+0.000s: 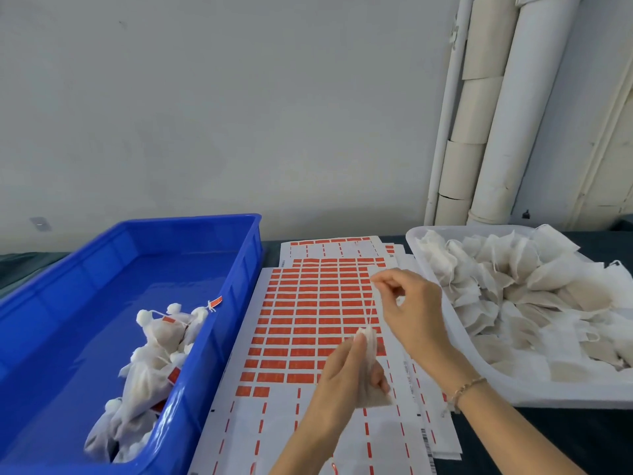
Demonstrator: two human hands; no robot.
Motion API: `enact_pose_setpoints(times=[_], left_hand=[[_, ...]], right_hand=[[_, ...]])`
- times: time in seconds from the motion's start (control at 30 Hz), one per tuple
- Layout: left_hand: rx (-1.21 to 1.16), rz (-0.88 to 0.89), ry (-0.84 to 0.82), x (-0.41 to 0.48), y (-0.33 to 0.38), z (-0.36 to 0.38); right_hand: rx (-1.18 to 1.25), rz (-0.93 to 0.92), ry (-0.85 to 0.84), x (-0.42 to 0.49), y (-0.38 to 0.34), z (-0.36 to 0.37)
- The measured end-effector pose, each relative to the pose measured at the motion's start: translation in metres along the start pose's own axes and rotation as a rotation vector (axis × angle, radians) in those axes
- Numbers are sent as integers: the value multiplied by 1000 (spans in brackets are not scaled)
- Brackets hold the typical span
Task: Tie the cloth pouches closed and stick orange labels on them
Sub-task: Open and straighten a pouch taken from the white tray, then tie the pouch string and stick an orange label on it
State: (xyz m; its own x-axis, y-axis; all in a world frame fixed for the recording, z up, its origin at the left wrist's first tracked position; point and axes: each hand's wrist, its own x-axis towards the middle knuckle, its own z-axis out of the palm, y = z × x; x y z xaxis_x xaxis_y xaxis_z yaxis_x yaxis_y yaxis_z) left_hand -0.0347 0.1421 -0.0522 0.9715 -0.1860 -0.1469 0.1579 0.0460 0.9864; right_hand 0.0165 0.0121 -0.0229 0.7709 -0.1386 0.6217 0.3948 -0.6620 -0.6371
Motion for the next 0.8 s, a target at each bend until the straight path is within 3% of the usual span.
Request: enact_pose_setpoints(times=[0.07,0.2,0.33,0.47,0.67,0.73,0.8], left_hand=[[-71,-2,19,1,-2,-4],[-265,-40,214,7,0,-19],[-433,34,121,6,5,-29],[-152,248,121,5,0,-29],[590,635,245,11,-15,-32],[600,714,300,12,-18,-30],[445,670,375,11,-18,-29]], right_hand=[[-37,-34,-18,2,3,-7],[-147,42,-145,-13,13,-13],[-164,93,-365,-39,14,-12],[-94,151,-469,-58,4,-5],[226,322,-514,-53,-13,-4],[366,374,-520,-51,-17,-6],[432,366,-505,-54,-17,-4]])
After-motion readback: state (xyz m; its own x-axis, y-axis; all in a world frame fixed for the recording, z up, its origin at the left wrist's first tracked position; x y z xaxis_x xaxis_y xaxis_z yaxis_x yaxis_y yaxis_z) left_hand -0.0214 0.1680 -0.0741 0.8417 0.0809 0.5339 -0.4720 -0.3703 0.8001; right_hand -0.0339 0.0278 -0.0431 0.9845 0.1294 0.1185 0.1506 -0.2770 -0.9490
